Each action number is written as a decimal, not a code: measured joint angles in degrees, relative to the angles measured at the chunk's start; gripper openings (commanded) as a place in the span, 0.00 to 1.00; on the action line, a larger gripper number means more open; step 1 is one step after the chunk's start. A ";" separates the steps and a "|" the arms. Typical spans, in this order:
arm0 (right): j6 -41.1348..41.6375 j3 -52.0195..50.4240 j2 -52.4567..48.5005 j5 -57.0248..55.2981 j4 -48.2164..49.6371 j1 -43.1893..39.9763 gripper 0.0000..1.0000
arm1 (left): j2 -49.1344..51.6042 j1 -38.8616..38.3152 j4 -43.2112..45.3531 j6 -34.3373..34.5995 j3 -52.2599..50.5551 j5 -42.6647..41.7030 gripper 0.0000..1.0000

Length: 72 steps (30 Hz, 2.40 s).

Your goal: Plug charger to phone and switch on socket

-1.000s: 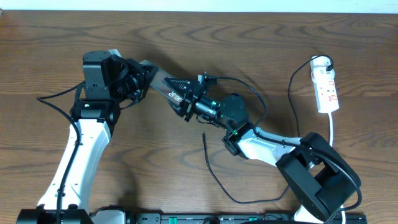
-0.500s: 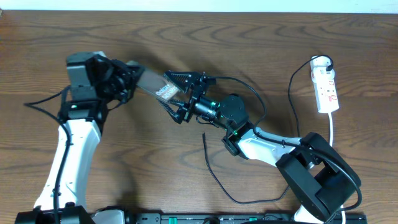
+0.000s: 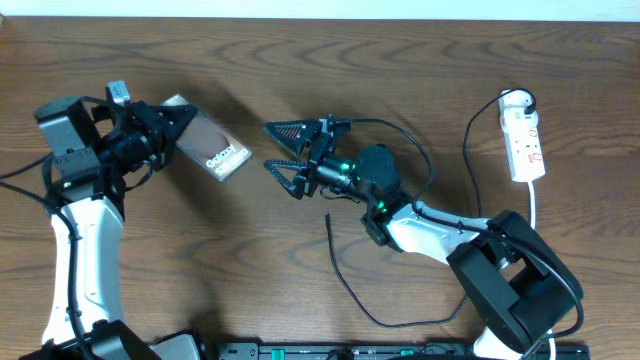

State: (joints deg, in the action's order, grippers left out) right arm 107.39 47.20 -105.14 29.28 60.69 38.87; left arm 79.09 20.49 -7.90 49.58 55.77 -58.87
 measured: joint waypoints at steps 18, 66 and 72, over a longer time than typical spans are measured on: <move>-27.04 19.58 0.04 6.71 -58.95 -2.54 0.99 | 0.00 1.27 0.04 -16.28 -0.02 -10.12 0.08; -64.46 31.43 -1.75 -17.14 -119.40 3.78 0.99 | 0.04 3.74 -2.16 -18.56 -0.02 -10.23 0.08; -66.71 38.51 -9.73 -17.62 -126.33 3.78 0.99 | 0.04 3.74 -2.16 -18.56 -0.02 -10.25 0.08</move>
State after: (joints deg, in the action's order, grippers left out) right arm 40.69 85.71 -114.87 11.66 -65.65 42.65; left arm 79.13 24.23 -10.07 31.03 55.75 -69.12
